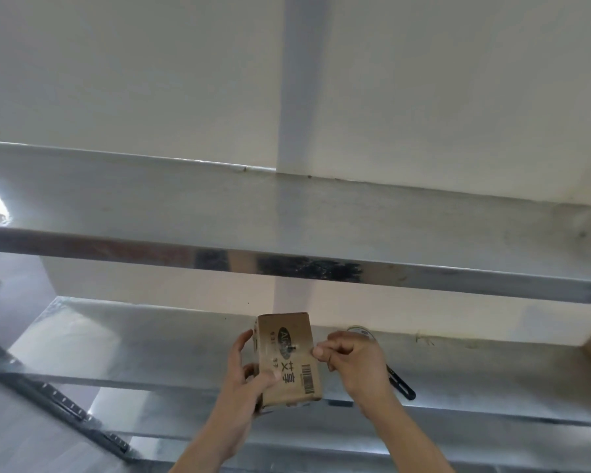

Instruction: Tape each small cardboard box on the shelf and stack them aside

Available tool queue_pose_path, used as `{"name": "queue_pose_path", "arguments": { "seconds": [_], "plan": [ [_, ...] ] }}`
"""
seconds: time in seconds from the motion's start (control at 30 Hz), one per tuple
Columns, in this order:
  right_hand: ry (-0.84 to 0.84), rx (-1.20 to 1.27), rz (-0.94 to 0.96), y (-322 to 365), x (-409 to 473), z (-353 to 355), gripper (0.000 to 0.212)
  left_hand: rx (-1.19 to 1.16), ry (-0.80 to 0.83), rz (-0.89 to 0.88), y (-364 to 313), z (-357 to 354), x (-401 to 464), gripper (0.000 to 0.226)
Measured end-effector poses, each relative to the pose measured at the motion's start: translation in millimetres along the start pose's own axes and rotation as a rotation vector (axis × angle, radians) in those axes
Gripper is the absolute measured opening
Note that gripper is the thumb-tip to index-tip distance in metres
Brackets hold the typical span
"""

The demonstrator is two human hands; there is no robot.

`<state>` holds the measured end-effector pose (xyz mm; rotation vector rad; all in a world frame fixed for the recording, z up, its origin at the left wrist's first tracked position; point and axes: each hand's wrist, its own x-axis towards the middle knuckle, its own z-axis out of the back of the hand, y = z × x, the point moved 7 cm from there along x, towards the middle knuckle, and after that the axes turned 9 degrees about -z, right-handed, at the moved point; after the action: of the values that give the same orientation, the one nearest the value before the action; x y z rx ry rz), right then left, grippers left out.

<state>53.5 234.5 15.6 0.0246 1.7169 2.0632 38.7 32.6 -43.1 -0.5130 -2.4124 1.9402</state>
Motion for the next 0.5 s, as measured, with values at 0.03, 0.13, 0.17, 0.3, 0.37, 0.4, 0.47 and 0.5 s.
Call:
{"name": "queue_pose_path", "arguments": {
  "seconds": [0.03, 0.13, 0.17, 0.3, 0.37, 0.4, 0.47, 0.5],
  "plan": [
    [0.003, -0.026, 0.001, 0, -5, -2, 0.006, 0.009, 0.003, 0.002, -1, 2, -3, 0.077],
    [-0.012, -0.134, -0.001, -5, -16, -4, 0.016, 0.052, 0.004, -0.005, -4, 8, -10, 0.079],
    [-0.022, -0.156, -0.01, -7, -20, -3, 0.021, 0.069, 0.014, -0.009, -4, 8, -13, 0.081],
    [-0.051, -0.203, -0.063, -15, -37, 9, 0.018, 0.144, 0.09, -0.05, -6, -3, -20, 0.084],
    [-0.064, -0.237, -0.096, -20, -47, 20, 0.019, 0.188, 0.15, -0.073, -8, -18, -26, 0.082],
    [-0.073, -0.216, -0.119, -24, -53, 28, 0.019, 0.199, 0.176, -0.085, -8, -28, -29, 0.08],
    [-0.086, -0.041, -0.172, -33, -66, 45, 0.019, 0.216, 0.196, -0.112, -11, -49, -35, 0.074],
    [-0.088, 0.082, -0.193, -37, -73, 54, 0.019, 0.219, 0.198, -0.131, -12, -62, -38, 0.07]
  ]
}}
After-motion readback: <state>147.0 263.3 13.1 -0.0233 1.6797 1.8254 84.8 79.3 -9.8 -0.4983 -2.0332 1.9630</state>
